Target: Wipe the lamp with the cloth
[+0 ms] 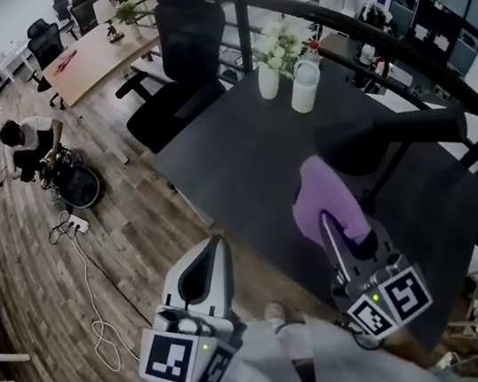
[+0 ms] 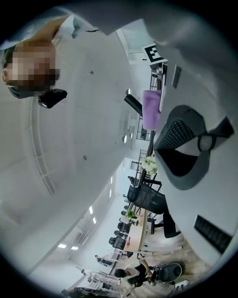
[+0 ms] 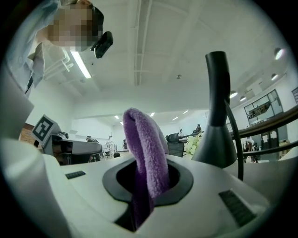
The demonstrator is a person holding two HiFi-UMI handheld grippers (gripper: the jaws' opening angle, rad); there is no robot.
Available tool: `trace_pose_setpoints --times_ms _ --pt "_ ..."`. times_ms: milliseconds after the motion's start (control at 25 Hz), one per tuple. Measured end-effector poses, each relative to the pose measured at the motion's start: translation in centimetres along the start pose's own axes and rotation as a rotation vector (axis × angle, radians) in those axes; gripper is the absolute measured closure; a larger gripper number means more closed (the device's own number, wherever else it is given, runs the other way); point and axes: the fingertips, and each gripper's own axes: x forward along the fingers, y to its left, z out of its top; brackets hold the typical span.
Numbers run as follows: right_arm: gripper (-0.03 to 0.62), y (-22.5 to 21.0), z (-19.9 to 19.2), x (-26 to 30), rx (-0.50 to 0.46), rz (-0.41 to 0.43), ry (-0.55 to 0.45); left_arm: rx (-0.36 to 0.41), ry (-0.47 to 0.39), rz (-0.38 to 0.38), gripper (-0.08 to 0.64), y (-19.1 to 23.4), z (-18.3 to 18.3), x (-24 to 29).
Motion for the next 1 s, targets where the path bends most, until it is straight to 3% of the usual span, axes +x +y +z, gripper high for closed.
trace_pose_setpoints --times_ms 120,480,800,1000 --pt "0.545 -1.5 0.5 0.1 -0.014 -0.036 -0.016 -0.026 0.039 -0.037 0.554 -0.6 -0.4 2.3" --pt "0.545 -5.7 1.5 -1.0 -0.050 -0.208 -0.054 0.006 0.097 -0.192 0.554 -2.2 -0.9 8.4" --pt "0.545 -8.0 3.0 0.8 -0.053 -0.337 -0.112 0.057 0.152 -0.450 0.554 -2.5 -1.3 15.3" --pt "0.545 -8.9 3.5 1.3 -0.058 -0.491 -0.139 0.044 0.140 -0.595 0.554 -2.7 -1.0 19.0"
